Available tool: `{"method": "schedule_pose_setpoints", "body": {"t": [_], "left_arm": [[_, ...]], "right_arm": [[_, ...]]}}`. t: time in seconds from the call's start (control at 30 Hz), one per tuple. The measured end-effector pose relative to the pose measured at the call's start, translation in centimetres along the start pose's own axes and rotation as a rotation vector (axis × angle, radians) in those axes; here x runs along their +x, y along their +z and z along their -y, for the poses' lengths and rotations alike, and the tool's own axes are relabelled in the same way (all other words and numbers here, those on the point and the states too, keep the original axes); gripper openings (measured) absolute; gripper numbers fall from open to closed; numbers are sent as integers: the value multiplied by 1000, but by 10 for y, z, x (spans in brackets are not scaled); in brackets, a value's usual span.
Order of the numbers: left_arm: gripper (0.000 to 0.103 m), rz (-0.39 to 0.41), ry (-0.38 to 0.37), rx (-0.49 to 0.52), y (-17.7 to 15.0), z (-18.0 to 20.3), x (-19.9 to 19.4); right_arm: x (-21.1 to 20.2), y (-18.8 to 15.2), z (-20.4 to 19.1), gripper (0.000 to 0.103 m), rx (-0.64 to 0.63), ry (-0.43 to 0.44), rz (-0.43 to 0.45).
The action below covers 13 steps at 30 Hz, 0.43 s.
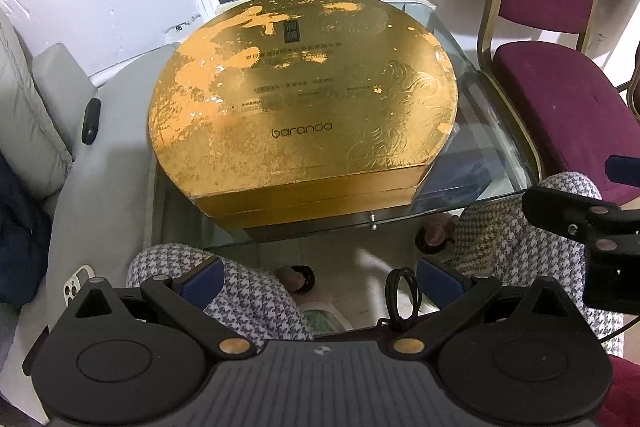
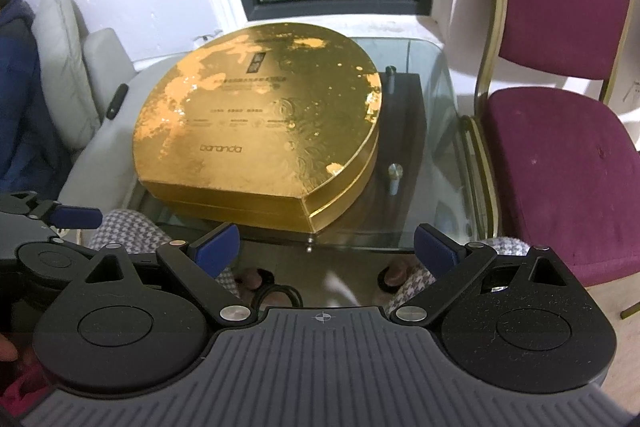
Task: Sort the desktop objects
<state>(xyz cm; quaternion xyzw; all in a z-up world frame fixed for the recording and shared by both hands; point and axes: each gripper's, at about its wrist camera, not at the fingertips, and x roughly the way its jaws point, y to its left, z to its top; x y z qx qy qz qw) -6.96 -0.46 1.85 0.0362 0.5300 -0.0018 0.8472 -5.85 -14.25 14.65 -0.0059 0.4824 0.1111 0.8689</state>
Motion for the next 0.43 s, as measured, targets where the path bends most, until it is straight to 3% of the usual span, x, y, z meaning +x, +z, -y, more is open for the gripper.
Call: {"method": "schedule_pose_setpoints", "body": {"t": [0.43], "left_arm": [[102, -2, 10, -9, 4, 2, 3]], "right_arm": [[2, 1, -2, 97, -2, -3, -6]]}}
